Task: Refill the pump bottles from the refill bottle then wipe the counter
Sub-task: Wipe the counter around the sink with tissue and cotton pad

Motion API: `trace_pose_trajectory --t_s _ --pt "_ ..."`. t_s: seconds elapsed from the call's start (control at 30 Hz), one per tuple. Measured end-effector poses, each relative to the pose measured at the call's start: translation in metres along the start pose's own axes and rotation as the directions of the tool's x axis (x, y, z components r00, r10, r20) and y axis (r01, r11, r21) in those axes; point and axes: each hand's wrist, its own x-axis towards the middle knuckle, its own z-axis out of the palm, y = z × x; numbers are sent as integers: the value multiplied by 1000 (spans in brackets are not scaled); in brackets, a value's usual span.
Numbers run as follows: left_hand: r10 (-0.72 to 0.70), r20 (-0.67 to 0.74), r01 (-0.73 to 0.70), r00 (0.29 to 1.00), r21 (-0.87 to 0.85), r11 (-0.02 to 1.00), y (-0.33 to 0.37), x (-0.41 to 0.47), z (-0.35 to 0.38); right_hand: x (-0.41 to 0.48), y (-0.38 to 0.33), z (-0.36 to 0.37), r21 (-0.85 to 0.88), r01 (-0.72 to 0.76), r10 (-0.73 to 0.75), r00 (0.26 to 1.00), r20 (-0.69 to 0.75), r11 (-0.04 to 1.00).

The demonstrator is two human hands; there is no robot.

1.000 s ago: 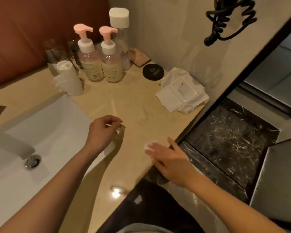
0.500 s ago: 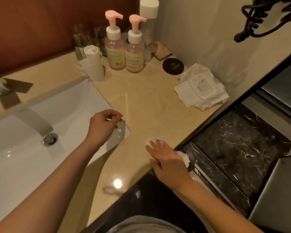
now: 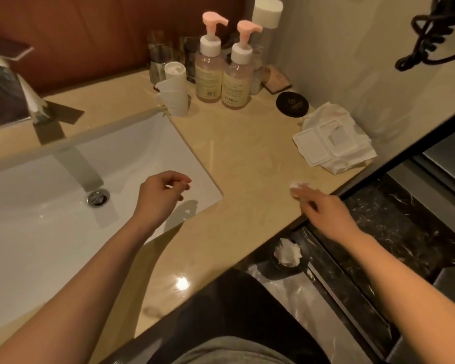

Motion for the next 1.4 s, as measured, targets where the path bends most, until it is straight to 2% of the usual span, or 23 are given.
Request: trace_pose_trajectory --t_s 0.07,0.13,0.23,0.3,0.4,0.5,0.57,0.63,0.7,0.77,0.8,0.9,1.03,1.07,1.13,1.23,1.27,1.33,1.4 --pt "-4 -12 4 1000 -9 1000 -3 -4 0 15 -6 2 70 -135 141 986 -85 988" --pt "-15 -32 14 999 -21 1000 -7 -11 -1 29 -22 13 61 -217 223 968 -117 974" --pt "-36 -83 32 996 -54 998 -14 -18 -6 43 -47 28 -23 -214 209 968 -140 977" --pt "-52 -137 42 989 -76 996 -18 -23 -13 45 -60 34 -48 -125 118 985 -124 991" --pt "-115 -254 78 960 -149 986 -25 -34 -23 42 -81 47 -59 95 -99 993 -61 994" --pt "-215 -359 125 908 -256 959 -32 -53 -25 30 -104 62 -63 355 -350 934 72 933" --pt "-268 -408 148 873 -301 942 -35 -66 -22 21 -119 73 -50 499 -481 854 197 865" --pt "-329 -486 161 810 -354 921 -40 -83 -20 12 -136 86 -36 631 -590 743 317 775" --pt "-374 -543 164 752 -395 904 -46 -100 -15 5 -148 95 -48 721 -658 656 371 691" --pt "-432 -598 164 675 -449 878 -53 -120 -10 -1 -156 103 -25 813 -729 535 426 582" --pt "-457 -620 161 638 -473 866 -56 -128 -7 -2 -157 106 -1 855 -762 463 452 518" --pt "-506 -696 137 510 -515 846 -59 -154 1 -4 -153 107 114 963 -868 163 469 242" --pt "-519 -780 88 350 -524 847 -57 -191 10 28 -119 90 346 936 -855 -236 462 -72" --pt "-519 -794 76 316 -524 848 -57 -201 10 43 -113 85 397 910 -831 -313 461 -122" --pt "-521 -811 62 265 -525 849 -57 -219 10 70 -113 77 445 871 -797 -415 439 -209" --pt "-524 -832 56 182 -523 851 -55 -241 11 82 -151 81 434 839 -744 -512 429 -328" --pt "-528 -834 51 159 -527 848 -55 -245 12 77 -168 89 408 849 -747 -504 435 -335" --pt "-537 -835 36 119 -537 843 -53 -251 15 57 -206 115 346 890 -803 -430 413 -298" --pt "-554 -826 27 105 -555 831 -51 -253 17 25 -237 143 271 945 -867 -286 407 -184"
